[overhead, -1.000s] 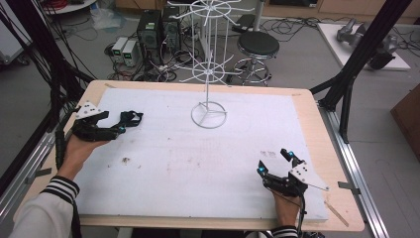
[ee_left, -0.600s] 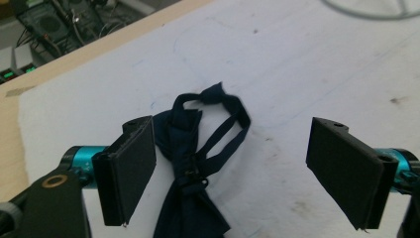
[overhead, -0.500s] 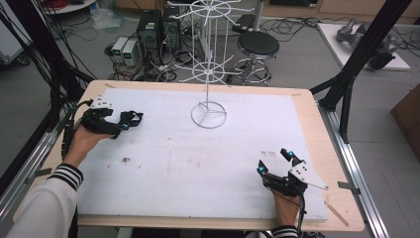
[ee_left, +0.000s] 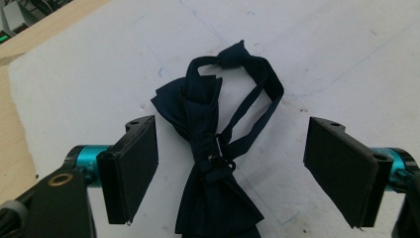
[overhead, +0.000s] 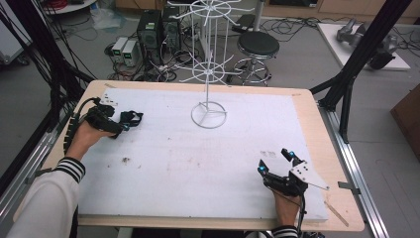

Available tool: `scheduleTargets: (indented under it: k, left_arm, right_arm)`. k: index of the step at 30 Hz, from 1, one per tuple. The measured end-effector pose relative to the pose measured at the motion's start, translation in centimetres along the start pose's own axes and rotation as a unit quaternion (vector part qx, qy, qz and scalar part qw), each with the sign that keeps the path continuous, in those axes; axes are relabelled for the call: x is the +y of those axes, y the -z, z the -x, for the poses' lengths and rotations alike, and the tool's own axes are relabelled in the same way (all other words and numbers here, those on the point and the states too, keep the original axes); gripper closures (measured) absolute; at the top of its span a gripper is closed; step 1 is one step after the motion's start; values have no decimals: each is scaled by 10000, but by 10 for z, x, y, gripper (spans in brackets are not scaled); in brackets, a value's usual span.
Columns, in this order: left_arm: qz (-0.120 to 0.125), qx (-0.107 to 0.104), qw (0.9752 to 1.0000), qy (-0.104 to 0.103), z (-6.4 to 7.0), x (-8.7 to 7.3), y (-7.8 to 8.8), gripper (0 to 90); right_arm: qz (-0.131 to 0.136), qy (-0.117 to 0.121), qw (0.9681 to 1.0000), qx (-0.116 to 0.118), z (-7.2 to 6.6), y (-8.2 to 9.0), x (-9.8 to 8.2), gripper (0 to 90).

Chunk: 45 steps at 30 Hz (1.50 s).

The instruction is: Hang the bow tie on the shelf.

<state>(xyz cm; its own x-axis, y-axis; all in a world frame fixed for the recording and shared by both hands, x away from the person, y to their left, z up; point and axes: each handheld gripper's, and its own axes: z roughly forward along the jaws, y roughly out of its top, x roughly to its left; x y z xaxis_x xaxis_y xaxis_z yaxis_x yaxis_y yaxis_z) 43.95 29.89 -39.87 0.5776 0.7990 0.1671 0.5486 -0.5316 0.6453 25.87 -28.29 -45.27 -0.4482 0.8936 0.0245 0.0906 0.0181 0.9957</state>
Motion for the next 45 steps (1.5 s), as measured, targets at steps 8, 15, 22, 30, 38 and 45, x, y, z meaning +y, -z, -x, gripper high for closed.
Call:
scheduleTargets:
  k: [8, 15, 22, 30, 38, 45]
  left_arm:
    - [-277, 97, 9995, -139, 0, -3, -8, 233]
    - [-416, 142, 9988, -205, 2, -3, -15, 279]
    - [-535, 270, 9982, -78, 1, -5, -19, 327]
    - [-537, 333, 9980, -7, 0, -6, -20, 394]
    - [-580, 328, 9977, 122, -1, -6, -23, 447]
    - [-586, 284, 9974, 312, -4, -7, -25, 580]
  right_arm:
    - [31, 8, 10000, -18, 0, 1, 0, 97]
    - [58, -27, 10000, -27, 0, 1, 0, 97]
    - [59, -29, 10000, -32, 0, 1, 0, 97]
    - [65, -40, 10000, -29, 1, 1, -1, 98]
    - [91, -17, 9999, -43, 1, 1, -1, 97]
    - [92, -45, 9999, -31, 1, 2, -1, 97]
